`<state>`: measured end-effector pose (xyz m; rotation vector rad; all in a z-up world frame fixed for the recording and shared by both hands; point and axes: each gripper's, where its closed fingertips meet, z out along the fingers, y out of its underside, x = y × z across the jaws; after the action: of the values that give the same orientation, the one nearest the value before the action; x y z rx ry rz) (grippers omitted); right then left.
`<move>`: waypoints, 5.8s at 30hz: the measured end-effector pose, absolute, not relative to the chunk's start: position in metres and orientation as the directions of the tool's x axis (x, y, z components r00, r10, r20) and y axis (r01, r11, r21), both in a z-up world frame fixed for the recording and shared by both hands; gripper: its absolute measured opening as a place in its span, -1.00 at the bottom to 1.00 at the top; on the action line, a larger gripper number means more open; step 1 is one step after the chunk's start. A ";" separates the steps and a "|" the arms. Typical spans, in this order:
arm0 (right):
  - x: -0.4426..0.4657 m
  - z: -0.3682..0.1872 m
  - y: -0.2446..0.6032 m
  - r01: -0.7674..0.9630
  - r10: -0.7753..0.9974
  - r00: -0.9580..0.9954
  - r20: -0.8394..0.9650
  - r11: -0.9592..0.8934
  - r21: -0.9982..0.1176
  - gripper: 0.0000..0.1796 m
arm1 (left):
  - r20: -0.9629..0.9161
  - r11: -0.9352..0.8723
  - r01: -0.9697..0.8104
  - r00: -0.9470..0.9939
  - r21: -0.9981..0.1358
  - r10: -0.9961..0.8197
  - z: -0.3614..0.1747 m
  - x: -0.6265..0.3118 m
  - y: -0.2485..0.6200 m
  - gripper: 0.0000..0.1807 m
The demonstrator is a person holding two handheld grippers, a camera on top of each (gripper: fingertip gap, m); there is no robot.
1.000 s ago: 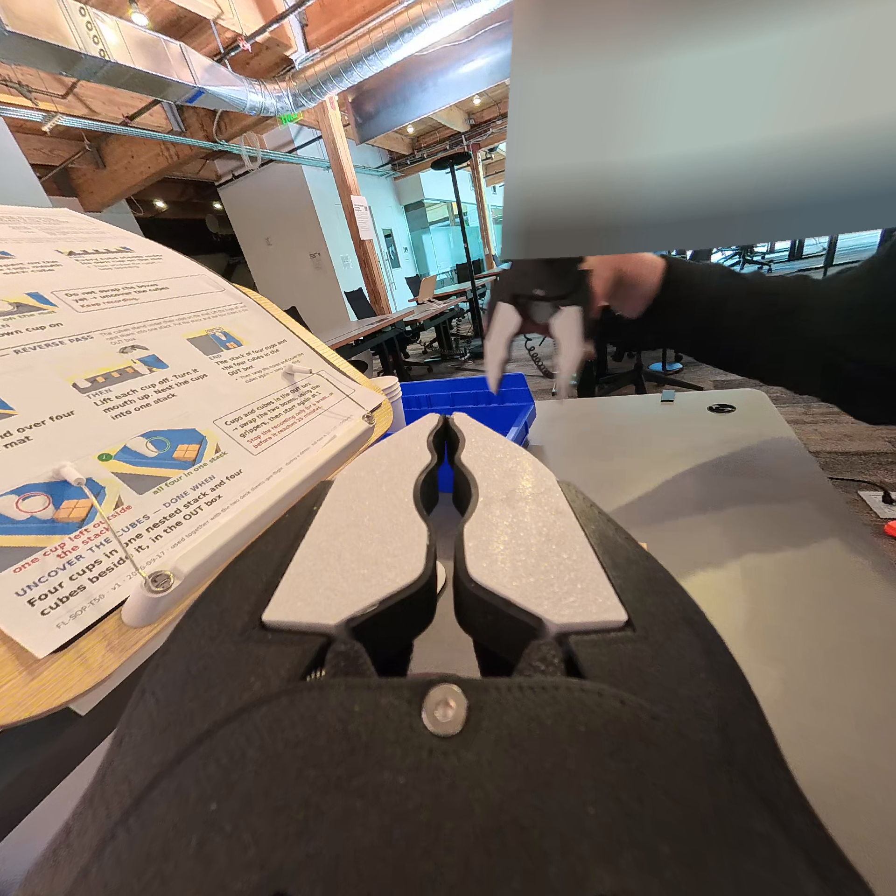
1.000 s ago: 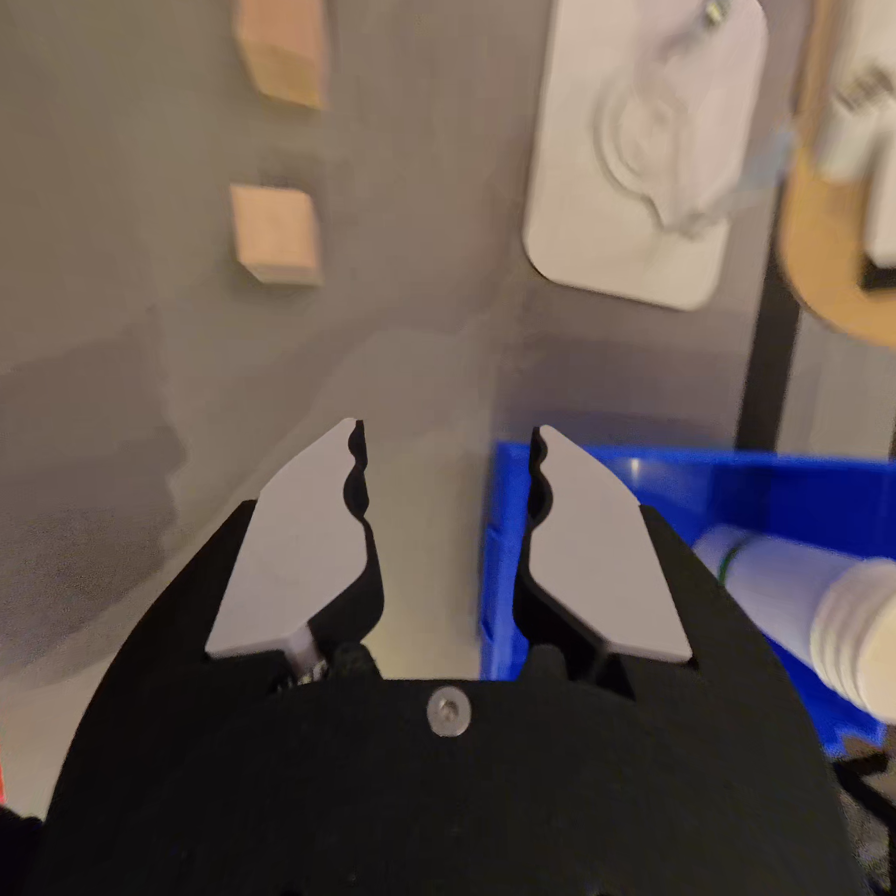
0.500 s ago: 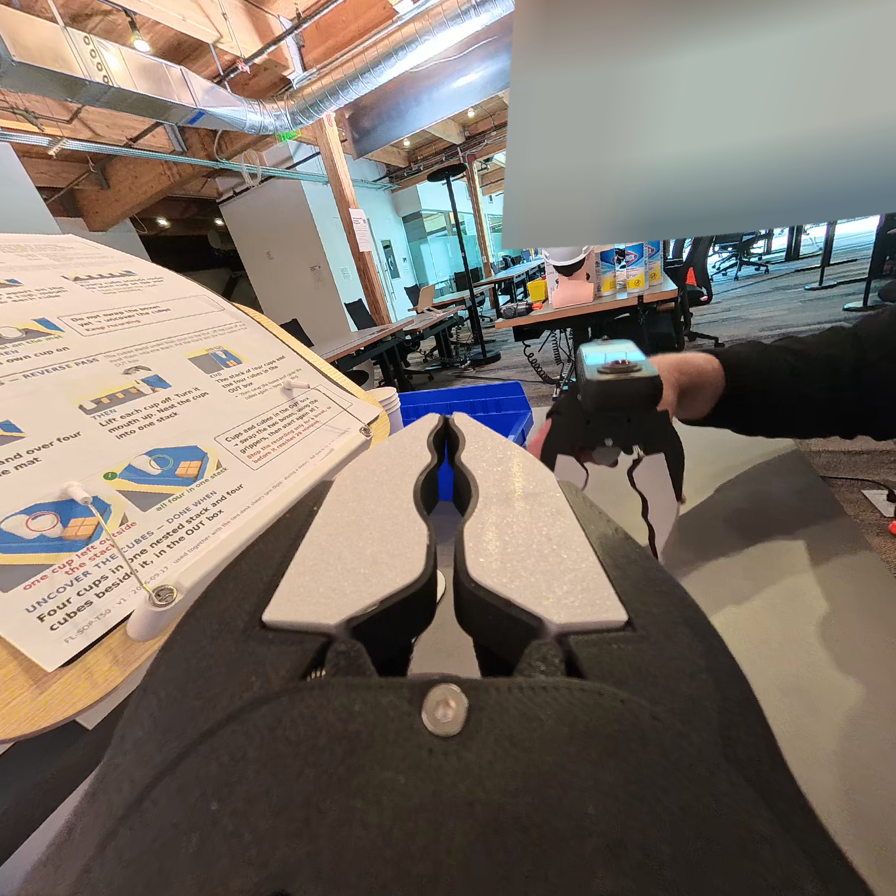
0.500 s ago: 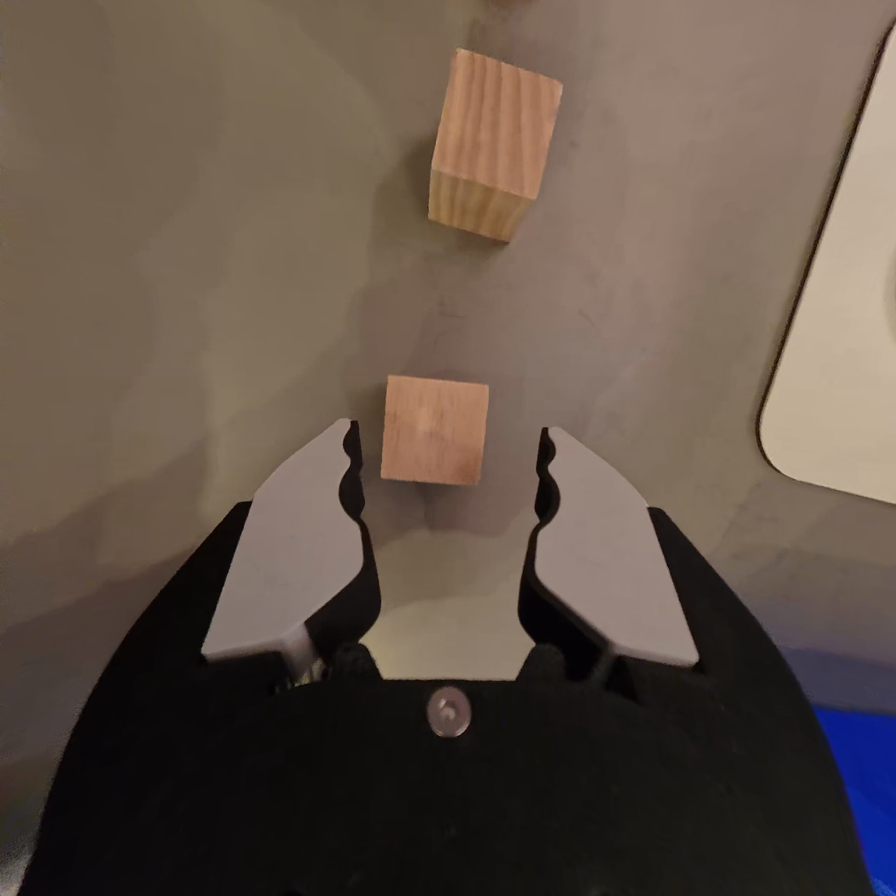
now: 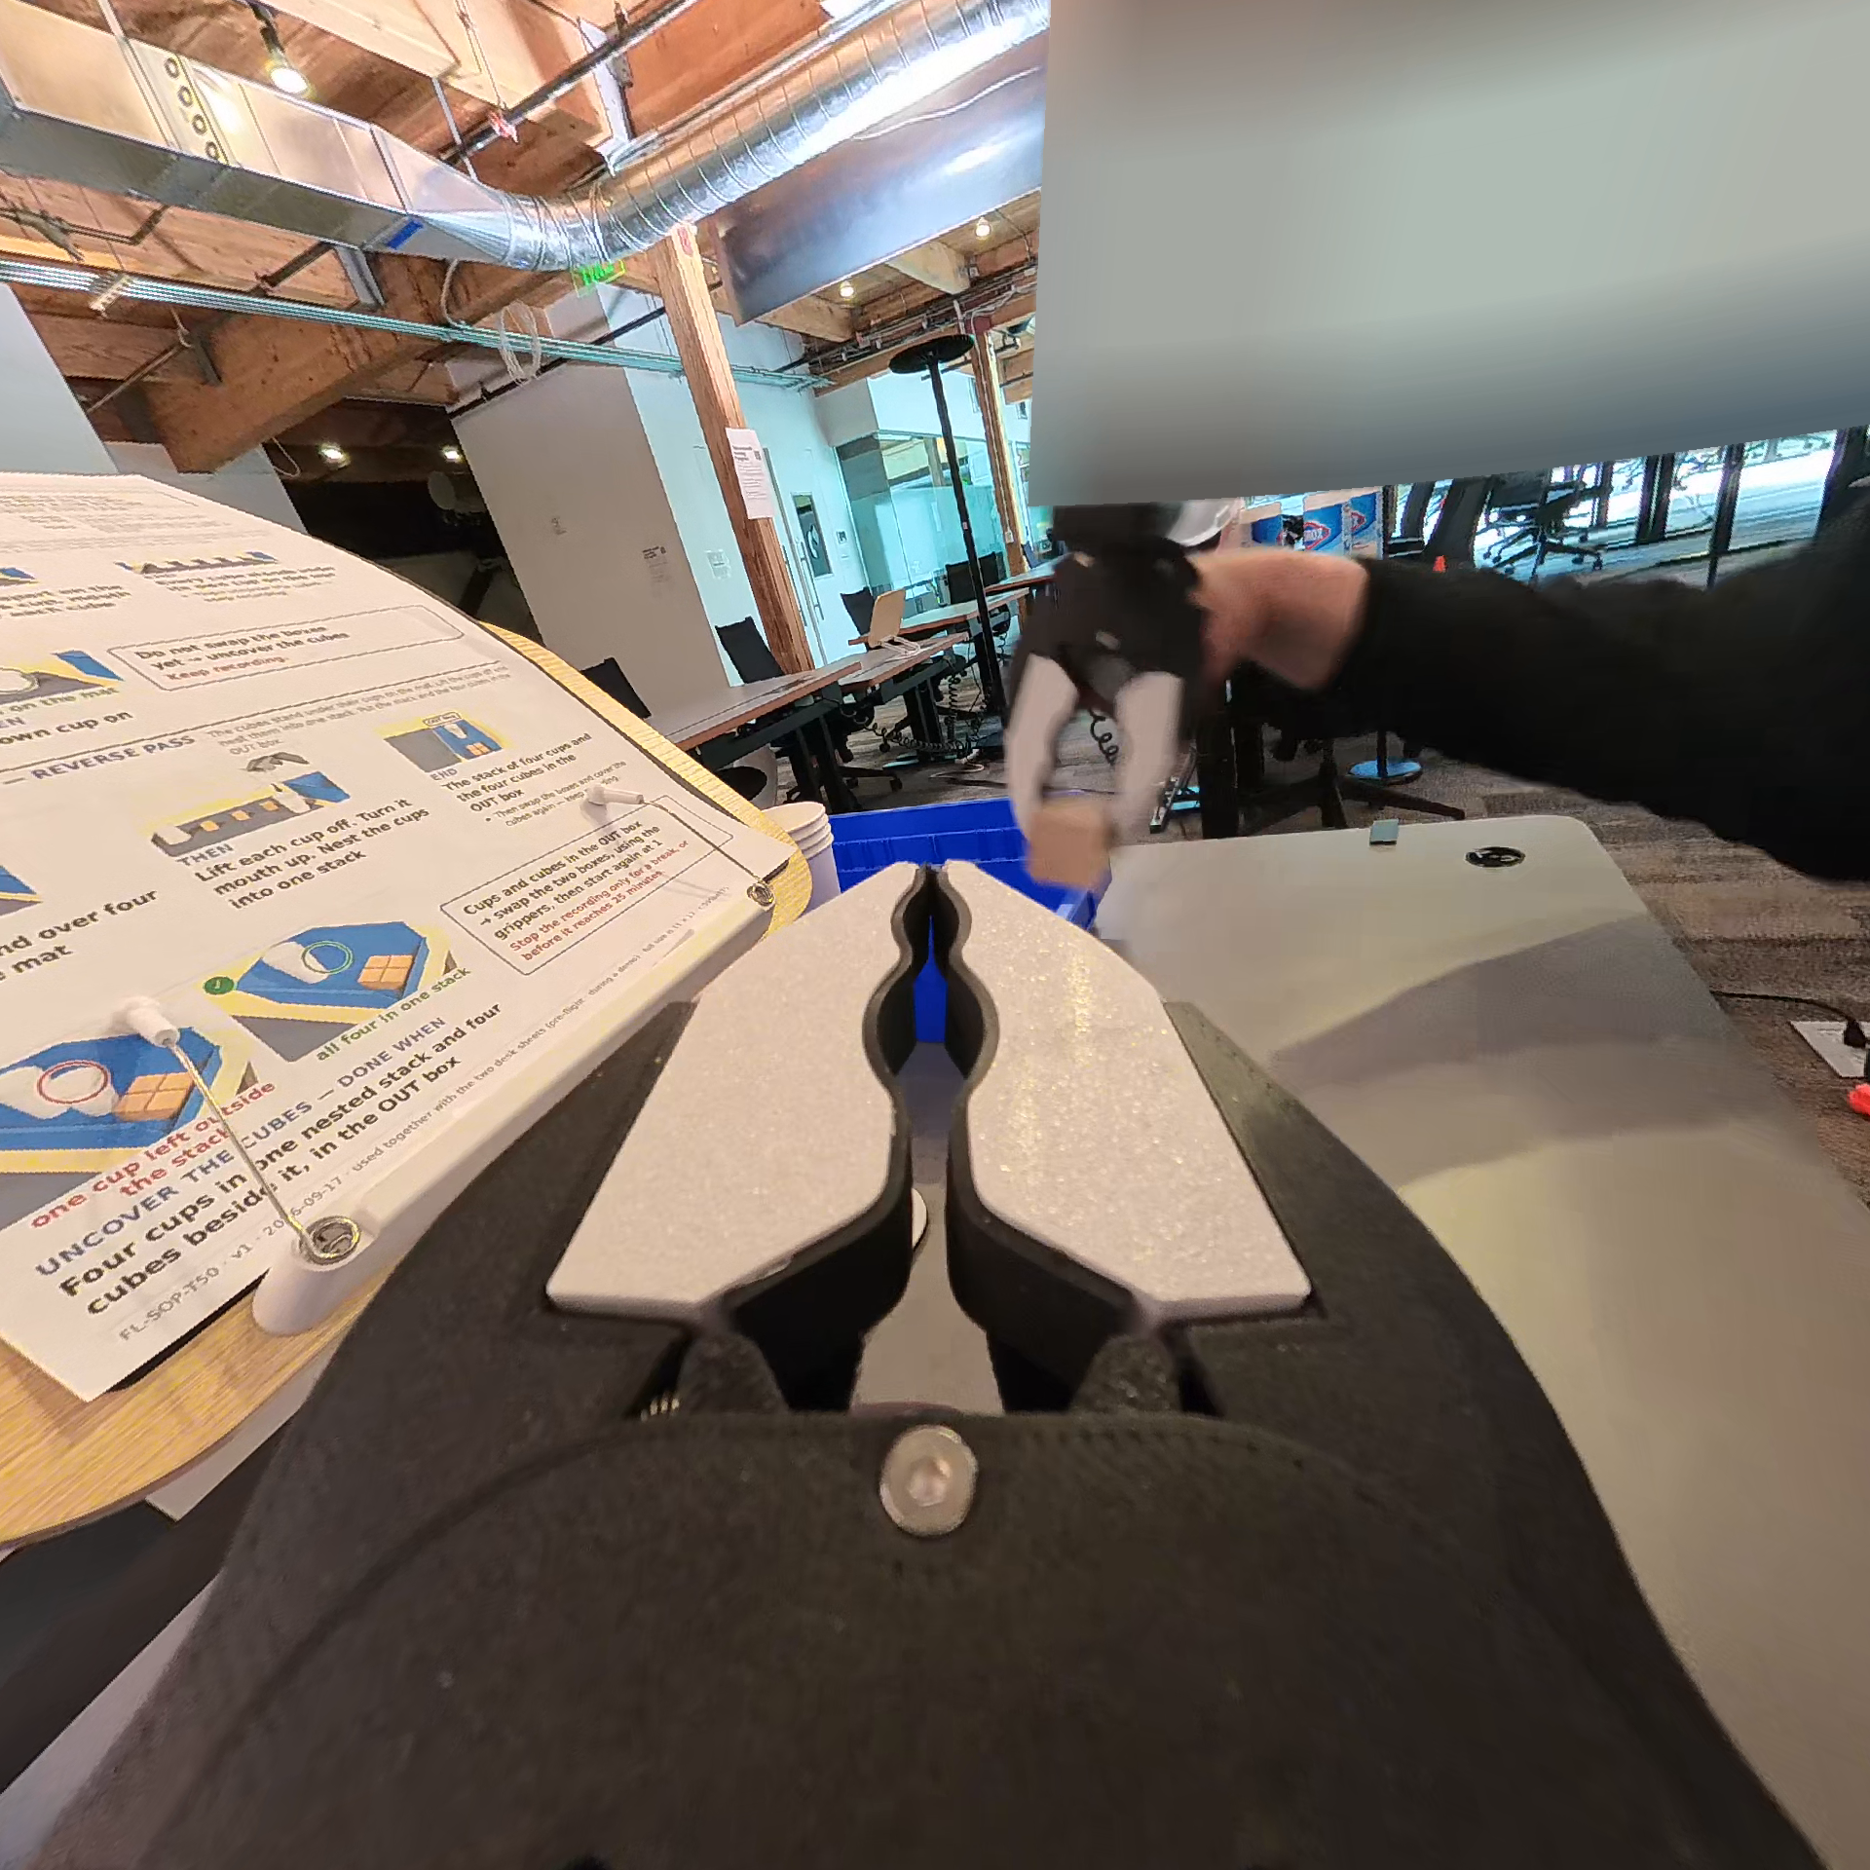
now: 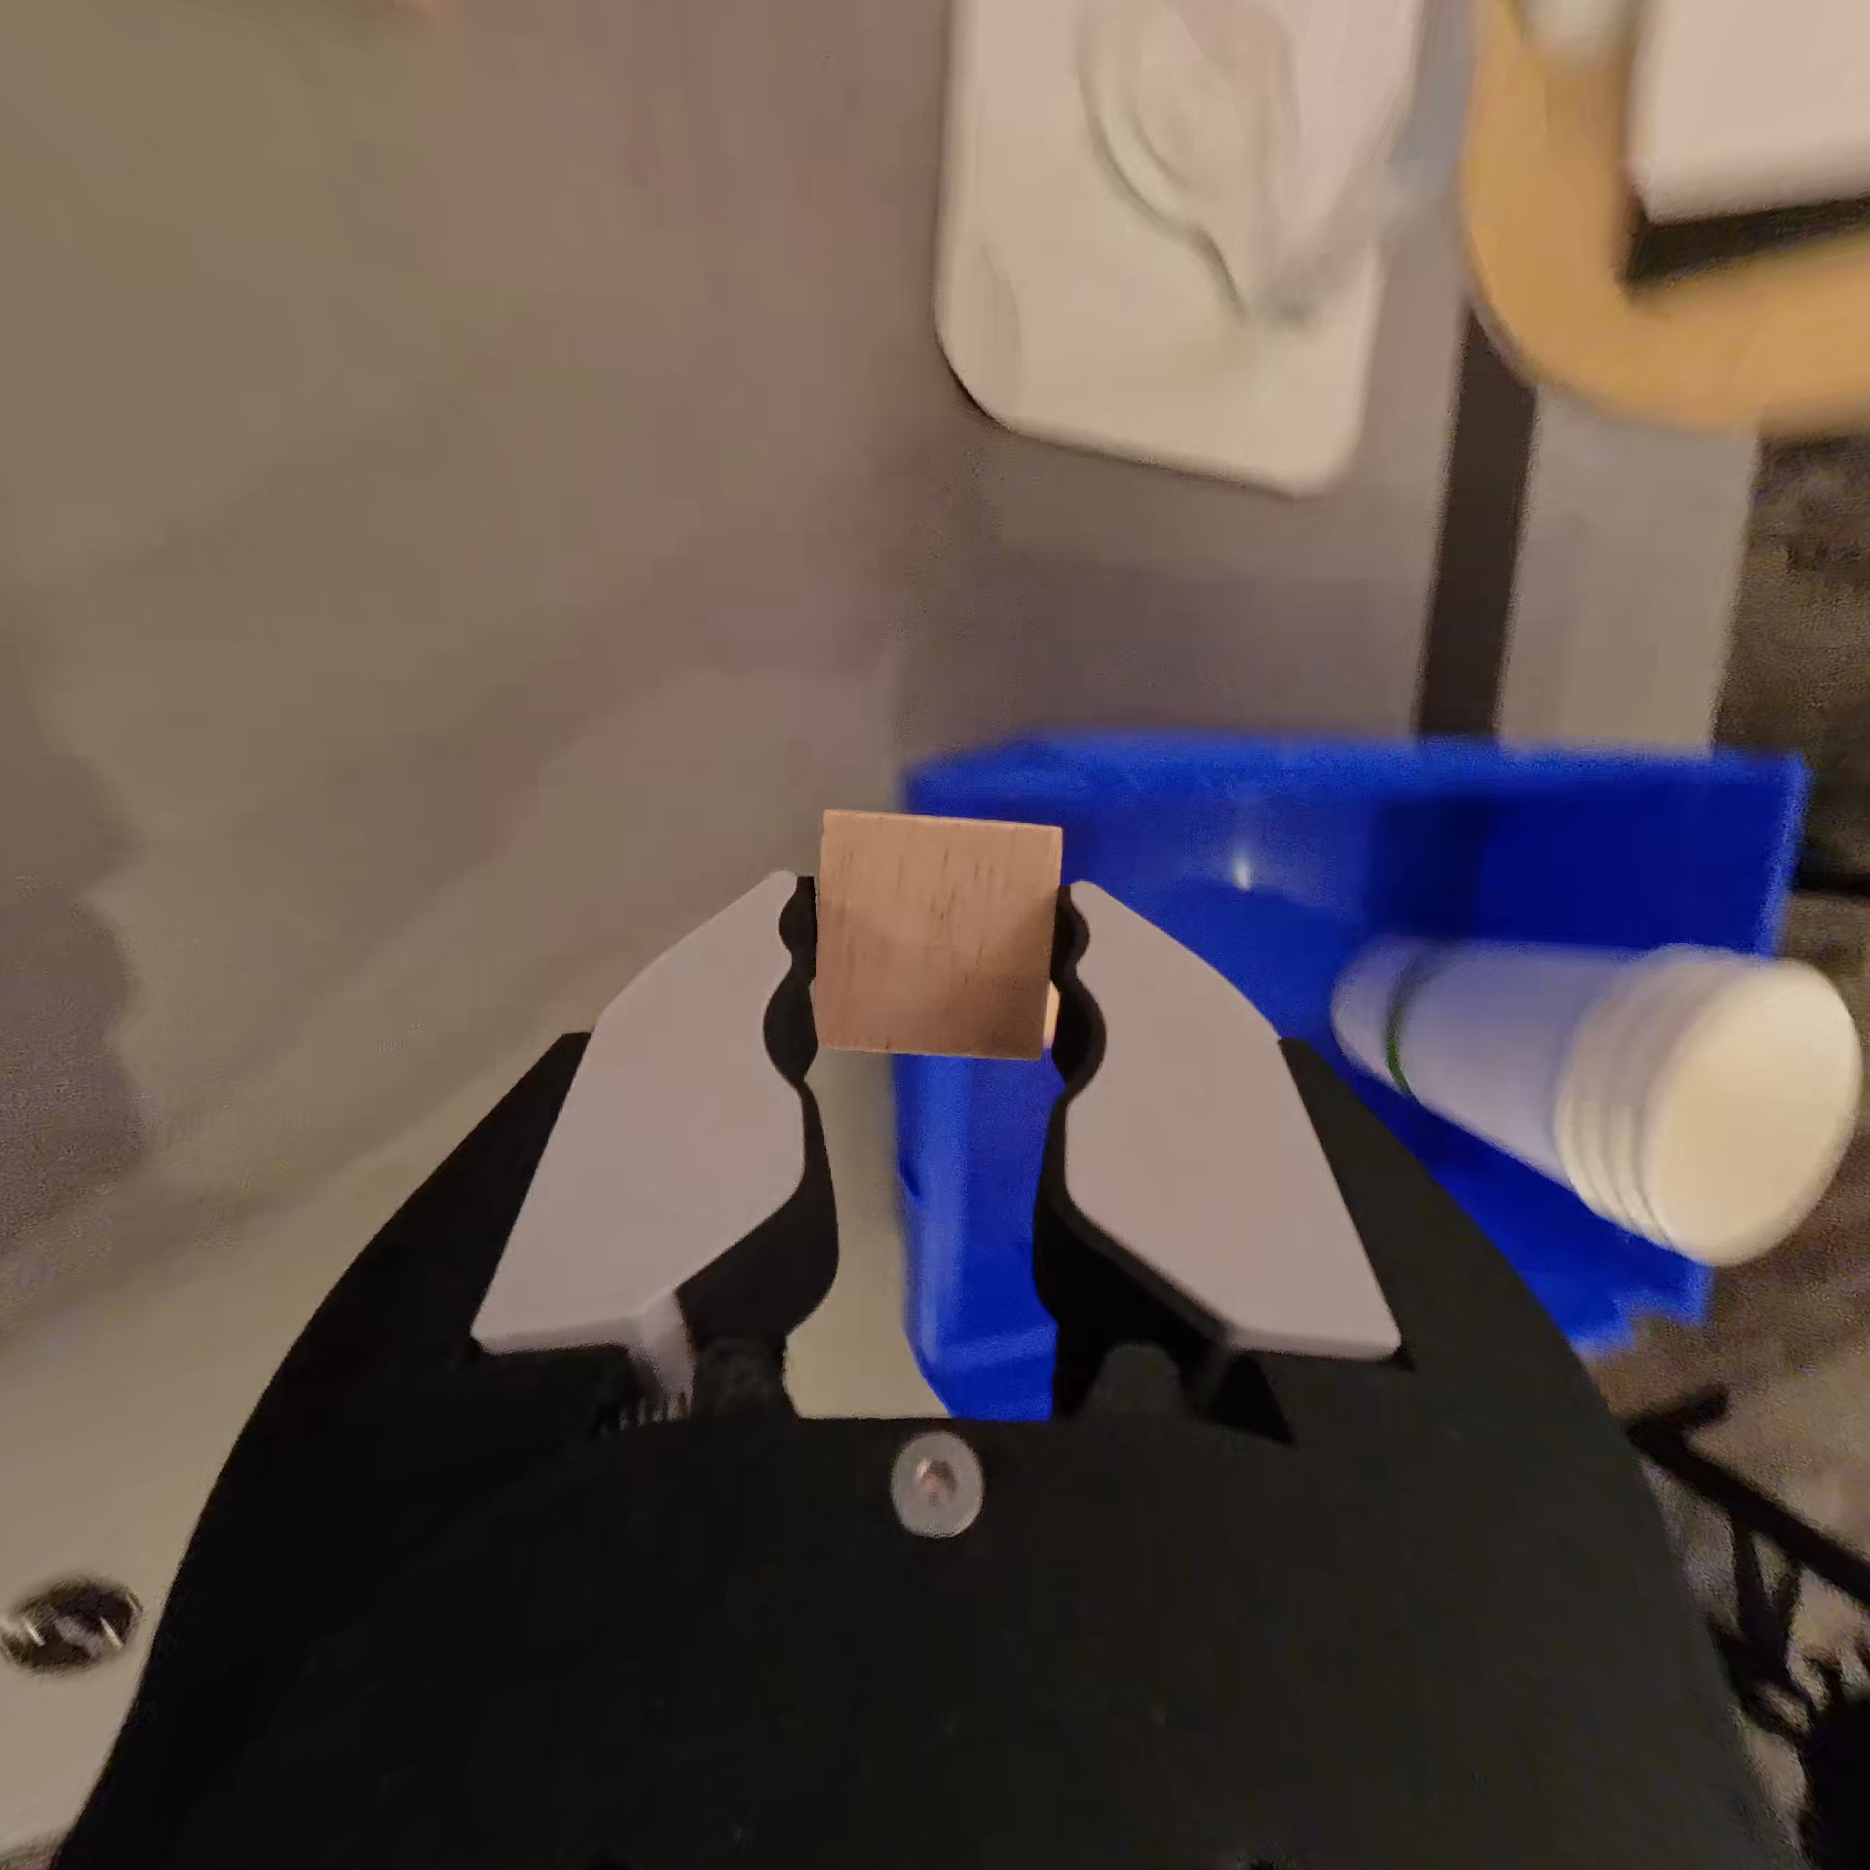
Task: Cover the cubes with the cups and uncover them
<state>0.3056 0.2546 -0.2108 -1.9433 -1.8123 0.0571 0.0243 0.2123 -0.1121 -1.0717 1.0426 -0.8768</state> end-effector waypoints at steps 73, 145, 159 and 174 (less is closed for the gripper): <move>0.337 -0.210 0.341 0.941 0.960 0.127 0.249 -0.037 -0.337 -0.49 | -0.240 0.270 0.057 0.314 -0.961 -0.919 -0.111 0.017 0.216 -1.00; 0.376 -0.214 0.374 0.251 0.315 0.947 0.057 -0.620 -0.743 -0.49 | -0.248 0.328 0.143 0.404 -0.934 -0.881 -0.080 -0.022 0.213 -1.00; 0.435 -0.304 0.386 0.148 0.076 0.985 0.153 -0.827 -0.542 -0.48 | -0.242 0.323 0.162 0.383 -0.932 -0.891 -0.079 -0.025 0.208 -1.00; 0.329 -0.141 0.296 0.427 0.313 0.894 0.322 -0.372 -0.824 -0.89 | -0.240 0.302 0.106 0.392 -0.947 -0.888 -0.093 -0.003 0.216 -1.00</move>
<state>0.3287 0.2958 -0.1406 -1.9872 -0.5381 -0.1337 -0.0029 0.2164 -0.0928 -1.0471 0.9338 -0.8044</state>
